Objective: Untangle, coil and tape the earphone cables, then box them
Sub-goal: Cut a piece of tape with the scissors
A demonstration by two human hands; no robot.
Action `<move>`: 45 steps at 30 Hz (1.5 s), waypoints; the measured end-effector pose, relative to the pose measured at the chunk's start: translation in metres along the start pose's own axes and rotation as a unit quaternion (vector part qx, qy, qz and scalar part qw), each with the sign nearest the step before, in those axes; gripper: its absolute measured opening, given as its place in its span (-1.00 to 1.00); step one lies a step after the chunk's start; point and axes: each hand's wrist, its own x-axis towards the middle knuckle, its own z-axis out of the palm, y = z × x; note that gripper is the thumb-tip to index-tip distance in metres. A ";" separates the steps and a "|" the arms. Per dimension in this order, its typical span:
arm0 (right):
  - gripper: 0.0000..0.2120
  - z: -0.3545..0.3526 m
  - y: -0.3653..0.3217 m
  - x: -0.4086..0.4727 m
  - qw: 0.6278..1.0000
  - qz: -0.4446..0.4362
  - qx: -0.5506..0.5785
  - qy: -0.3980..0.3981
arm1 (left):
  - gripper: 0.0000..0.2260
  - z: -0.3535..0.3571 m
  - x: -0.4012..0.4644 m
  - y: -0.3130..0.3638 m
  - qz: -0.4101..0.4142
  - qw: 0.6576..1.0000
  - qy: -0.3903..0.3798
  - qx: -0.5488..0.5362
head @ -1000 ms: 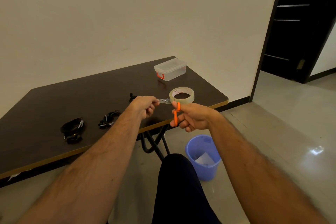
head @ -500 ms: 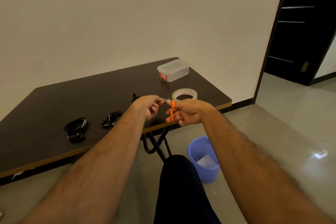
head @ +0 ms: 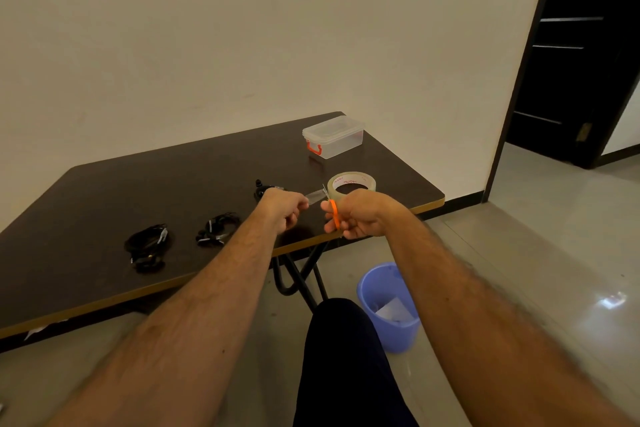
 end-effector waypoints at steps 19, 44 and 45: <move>-0.51 -0.003 -0.031 -0.004 0.796 -0.076 -0.544 0.254 | -0.92 0.014 0.008 -0.012 0.186 0.935 0.165 0.252; -0.49 0.005 -0.030 0.000 0.833 -0.022 -0.493 0.251 | -0.92 0.016 -0.001 -0.014 0.134 0.985 0.112 0.004; -0.49 0.005 -0.030 0.001 0.826 -0.026 -0.503 0.254 | -0.92 0.016 -0.001 -0.014 0.134 0.985 0.112 0.005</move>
